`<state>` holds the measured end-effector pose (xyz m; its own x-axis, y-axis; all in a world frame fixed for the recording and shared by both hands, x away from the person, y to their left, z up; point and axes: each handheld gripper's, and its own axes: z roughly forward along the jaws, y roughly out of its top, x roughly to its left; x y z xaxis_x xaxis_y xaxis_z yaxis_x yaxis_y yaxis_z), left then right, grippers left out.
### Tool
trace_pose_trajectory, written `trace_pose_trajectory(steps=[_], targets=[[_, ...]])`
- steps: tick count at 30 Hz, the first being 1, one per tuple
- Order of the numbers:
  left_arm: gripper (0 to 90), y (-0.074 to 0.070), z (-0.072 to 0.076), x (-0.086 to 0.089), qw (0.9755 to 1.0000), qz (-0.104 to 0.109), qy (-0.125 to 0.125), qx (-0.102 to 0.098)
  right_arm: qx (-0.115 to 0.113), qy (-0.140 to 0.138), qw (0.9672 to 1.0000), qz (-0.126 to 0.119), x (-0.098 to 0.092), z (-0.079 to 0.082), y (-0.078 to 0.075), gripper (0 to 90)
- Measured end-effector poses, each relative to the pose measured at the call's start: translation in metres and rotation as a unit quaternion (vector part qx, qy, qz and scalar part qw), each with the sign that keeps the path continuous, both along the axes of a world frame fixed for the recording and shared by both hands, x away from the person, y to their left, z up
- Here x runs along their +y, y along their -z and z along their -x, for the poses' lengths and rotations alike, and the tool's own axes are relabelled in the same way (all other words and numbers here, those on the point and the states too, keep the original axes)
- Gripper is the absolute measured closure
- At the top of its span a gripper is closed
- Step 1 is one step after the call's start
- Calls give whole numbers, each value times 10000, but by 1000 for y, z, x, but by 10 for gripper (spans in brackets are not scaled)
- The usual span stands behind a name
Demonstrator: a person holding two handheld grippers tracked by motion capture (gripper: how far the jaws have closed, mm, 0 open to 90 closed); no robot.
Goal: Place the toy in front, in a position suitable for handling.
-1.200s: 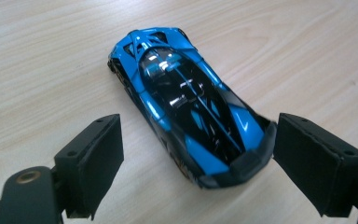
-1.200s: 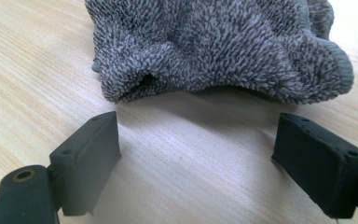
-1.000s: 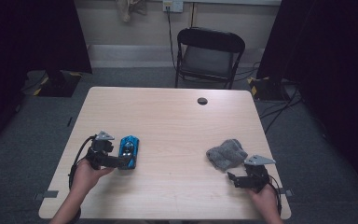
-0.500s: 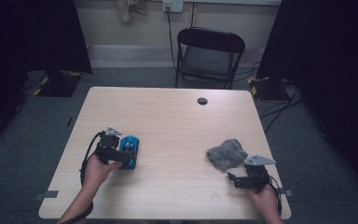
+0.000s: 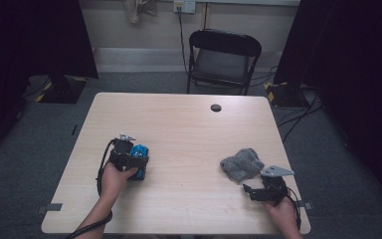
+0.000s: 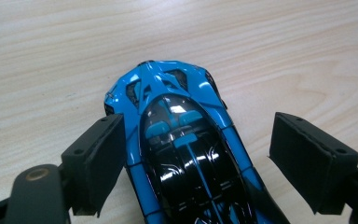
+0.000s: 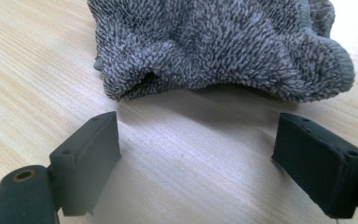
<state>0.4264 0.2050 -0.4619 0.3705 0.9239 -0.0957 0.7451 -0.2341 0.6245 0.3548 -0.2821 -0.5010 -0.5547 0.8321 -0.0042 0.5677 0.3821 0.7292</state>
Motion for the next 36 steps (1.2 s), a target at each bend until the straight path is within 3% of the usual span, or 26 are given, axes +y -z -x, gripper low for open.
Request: trace_pose_trajectory(steps=[3, 4, 7, 8, 12, 21, 26, 30, 36], targets=[[195, 0, -1, -1, 10000, -53, -80, 23, 3, 1, 10000, -3, 0, 0, 0, 137], [200, -2, 0, 0, 9997, -163, -183, -57, 1, 0, 10000, -1, 0, 0, 0, 137], [216, -3, 1, 0, 9993, -148, -297, -180, 1, -4, 10000, -1, 0, 0, 0, 137], [204, -1, 1, 0, 9994, -183, -299, -61, 2, -8, 10000, -2, 0, 0, 0, 137], [198, 4, 2, -4, 9995, -175, -266, 25, 1, -9, 10000, -1, 0, 0, 0, 137], [160, 9, -2, -9, 9986, -328, -412, 37, 4, -20, 10000, -4, 0, 0, 0, 137], [151, 14, -4, -10, 9978, -420, -478, 182, 4, -23, 10000, -5, 0, 0, 0, 137], [153, 20, -5, -11, 9975, -347, -529, 324, 5, -22, 10000, -5, 0, 0, 0, 137], [164, 22, -5, -14, 9967, -474, -582, 315, 5, -23, 10000, -5, 0, 0, 0, 137]])
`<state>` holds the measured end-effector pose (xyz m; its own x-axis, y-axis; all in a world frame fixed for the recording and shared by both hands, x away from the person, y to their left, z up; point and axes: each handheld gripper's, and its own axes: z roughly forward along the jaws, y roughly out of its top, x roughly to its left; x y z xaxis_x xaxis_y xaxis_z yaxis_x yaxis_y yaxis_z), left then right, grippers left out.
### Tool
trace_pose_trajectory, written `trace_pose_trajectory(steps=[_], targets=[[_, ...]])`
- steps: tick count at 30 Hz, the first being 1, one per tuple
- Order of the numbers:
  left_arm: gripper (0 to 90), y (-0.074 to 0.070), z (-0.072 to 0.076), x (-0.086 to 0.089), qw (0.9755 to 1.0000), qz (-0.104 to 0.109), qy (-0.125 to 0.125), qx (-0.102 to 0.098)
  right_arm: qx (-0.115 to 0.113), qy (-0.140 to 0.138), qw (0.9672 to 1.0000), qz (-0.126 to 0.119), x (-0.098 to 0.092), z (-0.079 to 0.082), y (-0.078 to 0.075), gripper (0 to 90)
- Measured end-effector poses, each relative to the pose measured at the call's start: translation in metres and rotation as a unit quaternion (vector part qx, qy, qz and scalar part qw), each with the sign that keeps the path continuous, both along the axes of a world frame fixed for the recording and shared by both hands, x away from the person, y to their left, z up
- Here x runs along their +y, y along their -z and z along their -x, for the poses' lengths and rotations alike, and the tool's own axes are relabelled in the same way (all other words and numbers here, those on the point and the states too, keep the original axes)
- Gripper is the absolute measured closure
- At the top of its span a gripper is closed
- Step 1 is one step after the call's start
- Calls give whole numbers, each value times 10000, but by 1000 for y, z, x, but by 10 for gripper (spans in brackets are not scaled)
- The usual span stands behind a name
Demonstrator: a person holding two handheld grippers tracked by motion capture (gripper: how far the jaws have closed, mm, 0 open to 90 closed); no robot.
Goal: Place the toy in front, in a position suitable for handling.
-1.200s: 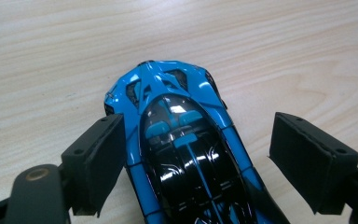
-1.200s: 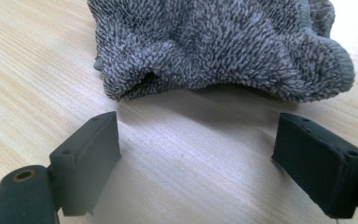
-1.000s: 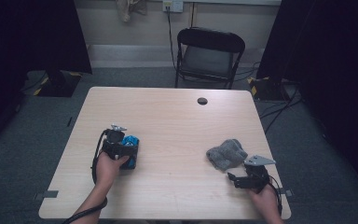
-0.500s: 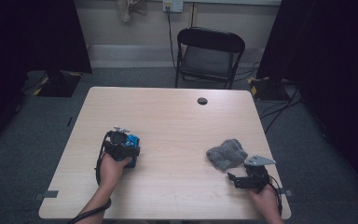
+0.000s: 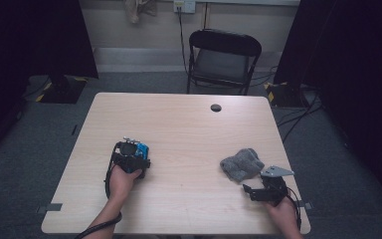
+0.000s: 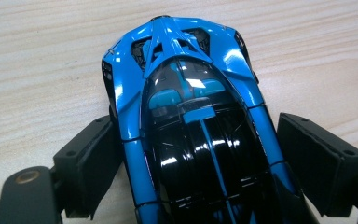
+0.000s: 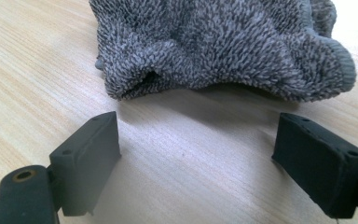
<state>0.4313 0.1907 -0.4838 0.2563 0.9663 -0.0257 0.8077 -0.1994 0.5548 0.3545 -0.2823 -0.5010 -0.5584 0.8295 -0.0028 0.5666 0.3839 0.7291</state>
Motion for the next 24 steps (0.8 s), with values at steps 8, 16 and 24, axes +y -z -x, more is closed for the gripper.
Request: trace_pose_trajectory(steps=[8, 16, 24], targets=[[256, -3, 2, -5, 9997, -61, -254, -8, 1, -1, 10000, 0, 0, 0, 0, 137], [261, -6, 3, -2, 10000, 70, -35, 43, 1, -4, 10000, -1, 0, 0, 0, 137], [285, -14, 2, -4, 9996, -3, 266, 89, -1, -5, 10000, -1, 0, 0, 0, 137]])
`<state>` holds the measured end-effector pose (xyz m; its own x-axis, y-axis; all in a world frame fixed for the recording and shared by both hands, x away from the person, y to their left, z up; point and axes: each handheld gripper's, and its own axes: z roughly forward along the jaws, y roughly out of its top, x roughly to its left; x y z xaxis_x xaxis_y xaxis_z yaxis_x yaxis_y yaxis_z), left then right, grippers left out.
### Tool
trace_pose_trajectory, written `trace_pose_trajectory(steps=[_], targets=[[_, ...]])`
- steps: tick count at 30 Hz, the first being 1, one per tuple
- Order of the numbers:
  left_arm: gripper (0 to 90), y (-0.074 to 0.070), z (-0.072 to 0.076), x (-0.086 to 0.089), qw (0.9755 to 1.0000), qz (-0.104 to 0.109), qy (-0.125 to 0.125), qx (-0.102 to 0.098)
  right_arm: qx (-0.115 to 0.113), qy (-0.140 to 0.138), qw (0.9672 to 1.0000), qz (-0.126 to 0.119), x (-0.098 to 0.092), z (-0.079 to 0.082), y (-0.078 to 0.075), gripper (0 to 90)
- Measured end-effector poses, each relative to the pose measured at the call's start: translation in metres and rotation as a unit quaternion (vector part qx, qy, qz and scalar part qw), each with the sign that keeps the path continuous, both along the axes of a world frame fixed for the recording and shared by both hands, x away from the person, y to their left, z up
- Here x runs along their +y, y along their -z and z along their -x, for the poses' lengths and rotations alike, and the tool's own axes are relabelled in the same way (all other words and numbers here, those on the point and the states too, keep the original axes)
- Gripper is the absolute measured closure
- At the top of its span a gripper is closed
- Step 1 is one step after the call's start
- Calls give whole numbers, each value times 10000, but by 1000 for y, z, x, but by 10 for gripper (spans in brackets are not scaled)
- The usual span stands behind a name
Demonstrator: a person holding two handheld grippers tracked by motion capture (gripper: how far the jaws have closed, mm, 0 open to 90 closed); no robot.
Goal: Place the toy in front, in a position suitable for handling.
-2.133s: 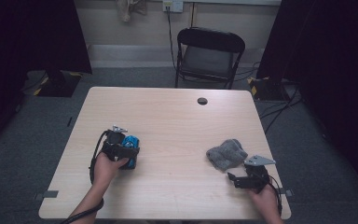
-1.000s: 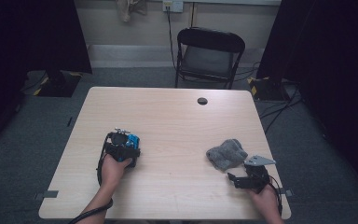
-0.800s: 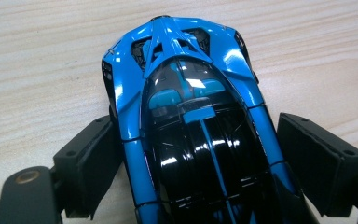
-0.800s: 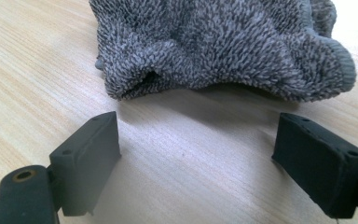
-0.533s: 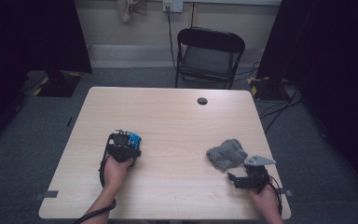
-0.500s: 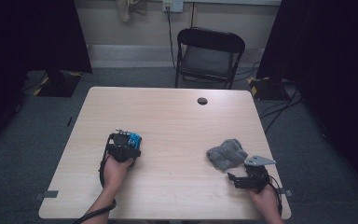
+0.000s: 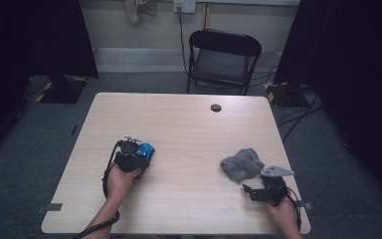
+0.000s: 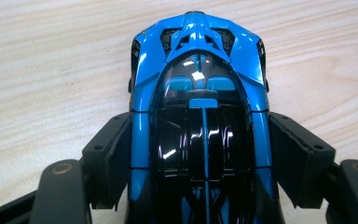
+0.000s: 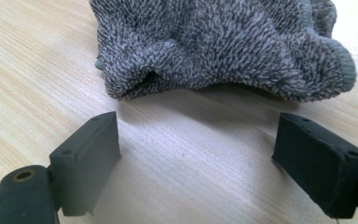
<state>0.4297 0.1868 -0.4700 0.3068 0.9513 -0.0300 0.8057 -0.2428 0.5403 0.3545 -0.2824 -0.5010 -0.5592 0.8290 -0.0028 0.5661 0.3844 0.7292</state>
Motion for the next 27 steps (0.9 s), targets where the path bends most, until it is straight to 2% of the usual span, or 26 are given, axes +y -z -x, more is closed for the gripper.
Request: trace_pose_trajectory(steps=[5, 6, 7, 9, 11, 14, 16, 23, 27], targets=[[285, -6, -2, -2, 10000, 15, 61, -44, 0, -2, 10000, 0, 0, 0, 0, 137], [285, -8, -4, -4, 9998, -42, 171, -46, 0, -1, 10000, -1, 0, 0, 0, 137], [285, -8, -4, -4, 9998, -42, 171, -46, 0, -1, 10000, -1, 0, 0, 0, 137], [284, -9, -7, -9, 9995, 18, 296, -92, -1, -5, 10000, 0, 0, 0, 0, 137], [285, -10, -11, -13, 9992, 45, 392, -10, 2, -4, 10000, -1, 0, 0, 0, 137], [285, -10, -16, -22, 9984, 18, 557, -29, -1, -5, 10000, -1, 0, 0, 0, 137], [284, -9, -23, -31, 9978, 127, 652, -3, 0, -4, 10000, 0, 0, 0, 0, 137], [284, -9, -34, -50, 9961, 166, 862, -27, 1, -16, 10000, -4, 0, 0, 0, 137], [284, -7, -39, -66, 9939, 128, 1099, -22, 0, -21, 10000, -3, 0, 0, 0, 137]])
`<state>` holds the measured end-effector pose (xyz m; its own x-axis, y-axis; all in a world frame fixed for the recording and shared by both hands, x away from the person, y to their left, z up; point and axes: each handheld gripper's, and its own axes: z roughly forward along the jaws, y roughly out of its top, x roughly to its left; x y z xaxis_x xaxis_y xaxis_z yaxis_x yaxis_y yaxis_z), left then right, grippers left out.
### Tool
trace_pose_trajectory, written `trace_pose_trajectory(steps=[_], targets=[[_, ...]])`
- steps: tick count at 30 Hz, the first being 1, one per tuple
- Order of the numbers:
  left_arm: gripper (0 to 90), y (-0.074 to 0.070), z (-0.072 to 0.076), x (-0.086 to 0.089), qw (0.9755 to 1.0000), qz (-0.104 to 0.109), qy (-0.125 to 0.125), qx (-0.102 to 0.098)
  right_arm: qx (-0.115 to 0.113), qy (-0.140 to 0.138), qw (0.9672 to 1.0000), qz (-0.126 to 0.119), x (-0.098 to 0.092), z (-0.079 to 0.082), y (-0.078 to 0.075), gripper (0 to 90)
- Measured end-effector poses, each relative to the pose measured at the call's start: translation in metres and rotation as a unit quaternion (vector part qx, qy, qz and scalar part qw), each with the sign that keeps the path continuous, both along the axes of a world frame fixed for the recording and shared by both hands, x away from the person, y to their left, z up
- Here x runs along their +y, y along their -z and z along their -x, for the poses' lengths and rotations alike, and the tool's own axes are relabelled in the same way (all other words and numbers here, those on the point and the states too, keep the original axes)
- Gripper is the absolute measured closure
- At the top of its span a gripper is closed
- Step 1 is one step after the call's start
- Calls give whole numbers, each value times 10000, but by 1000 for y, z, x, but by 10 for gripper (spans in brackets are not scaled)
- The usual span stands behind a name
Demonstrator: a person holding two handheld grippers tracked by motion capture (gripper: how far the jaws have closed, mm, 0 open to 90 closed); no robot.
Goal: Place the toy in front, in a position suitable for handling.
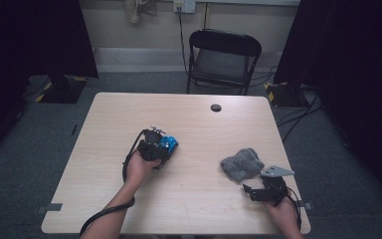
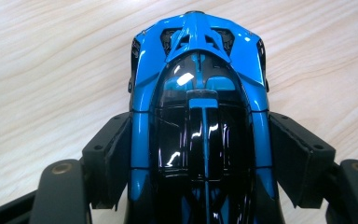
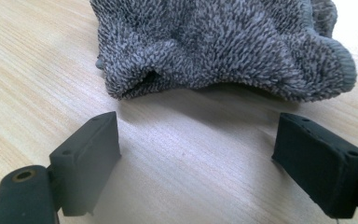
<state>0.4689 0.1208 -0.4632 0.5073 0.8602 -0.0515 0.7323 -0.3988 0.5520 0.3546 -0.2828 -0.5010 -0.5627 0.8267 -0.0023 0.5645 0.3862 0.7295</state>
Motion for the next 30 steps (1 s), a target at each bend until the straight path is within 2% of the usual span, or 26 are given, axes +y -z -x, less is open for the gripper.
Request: trace_pose_trajectory(steps=[3, 9, 19, 30], targets=[[284, 1, -2, -6, 10000, 78, 52, 18, 0, -10, 10000, 1, 0, 0, 0, 137], [284, 4, -2, -20, 9997, 27, 218, 63, 1, -12, 10000, 0, 0, 0, 0, 137], [284, 9, -3, -27, 9994, -7, 340, 99, 1, -12, 10000, 1, 0, 0, 0, 137], [283, 12, -3, -30, 9993, -17, 352, 78, 1, -12, 10000, 0, 0, 0, 0, 137]])
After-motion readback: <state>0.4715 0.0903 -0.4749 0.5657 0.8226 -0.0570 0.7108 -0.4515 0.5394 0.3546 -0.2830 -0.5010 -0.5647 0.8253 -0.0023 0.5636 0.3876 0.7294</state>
